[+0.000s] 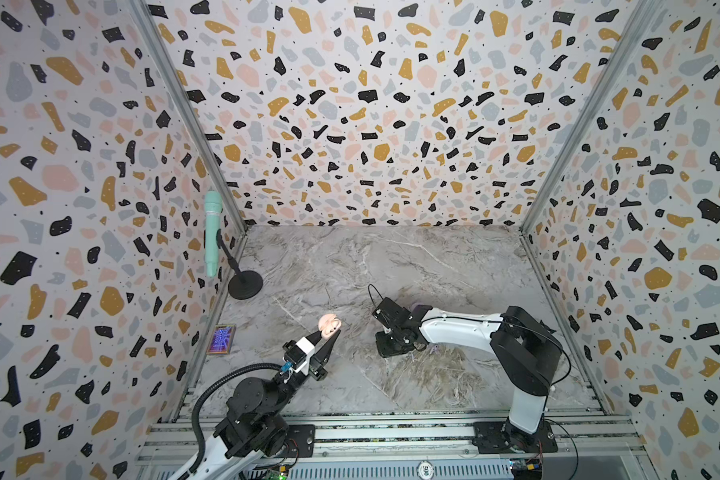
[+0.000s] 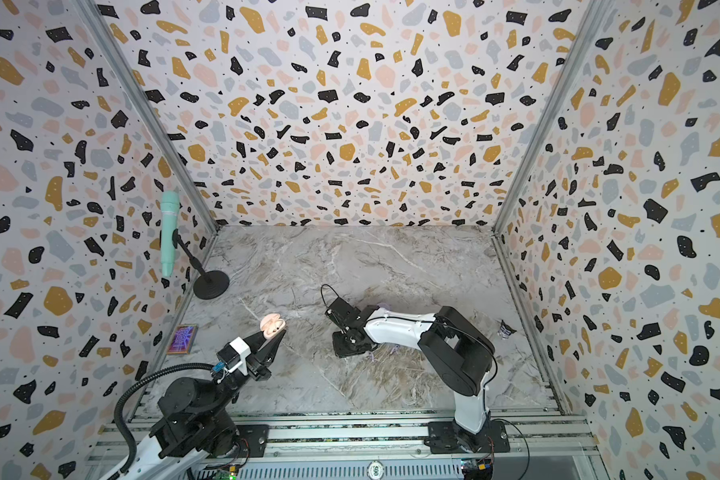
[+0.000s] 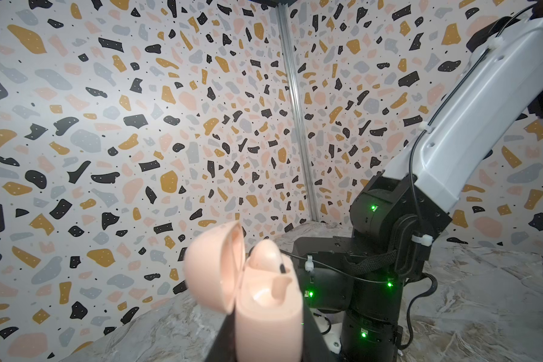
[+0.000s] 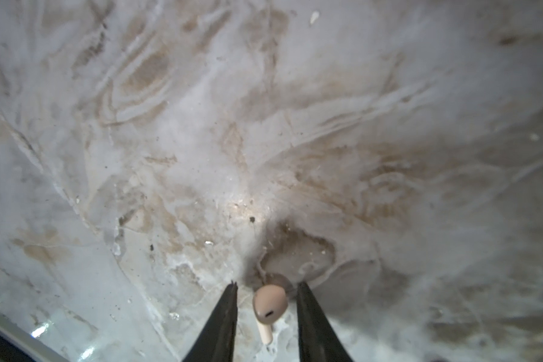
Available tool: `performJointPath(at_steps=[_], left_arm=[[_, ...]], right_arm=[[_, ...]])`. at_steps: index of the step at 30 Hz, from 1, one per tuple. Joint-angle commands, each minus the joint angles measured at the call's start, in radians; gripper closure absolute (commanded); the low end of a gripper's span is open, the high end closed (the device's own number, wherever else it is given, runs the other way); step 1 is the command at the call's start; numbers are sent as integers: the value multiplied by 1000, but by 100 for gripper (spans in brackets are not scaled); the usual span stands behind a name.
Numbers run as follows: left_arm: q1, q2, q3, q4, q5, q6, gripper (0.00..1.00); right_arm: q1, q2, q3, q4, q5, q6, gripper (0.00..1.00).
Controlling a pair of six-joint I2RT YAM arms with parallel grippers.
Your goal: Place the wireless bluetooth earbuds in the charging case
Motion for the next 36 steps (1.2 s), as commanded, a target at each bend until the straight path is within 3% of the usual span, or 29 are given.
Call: performJointPath(at_steps=[1, 12, 23, 36], left_arm=[[3, 1, -6, 41, 2, 6, 100], [3, 5, -6, 41, 9, 3, 100], [2, 6, -6, 42, 11, 3, 100], [3, 4, -4, 40, 13, 2, 100]], right_arm=[[-11, 33, -8, -20, -14, 7, 67], [-36, 8, -50, 5, -59, 25, 67], [3, -4, -11, -88, 75, 13, 69], [27, 29, -17, -65, 34, 30, 71]])
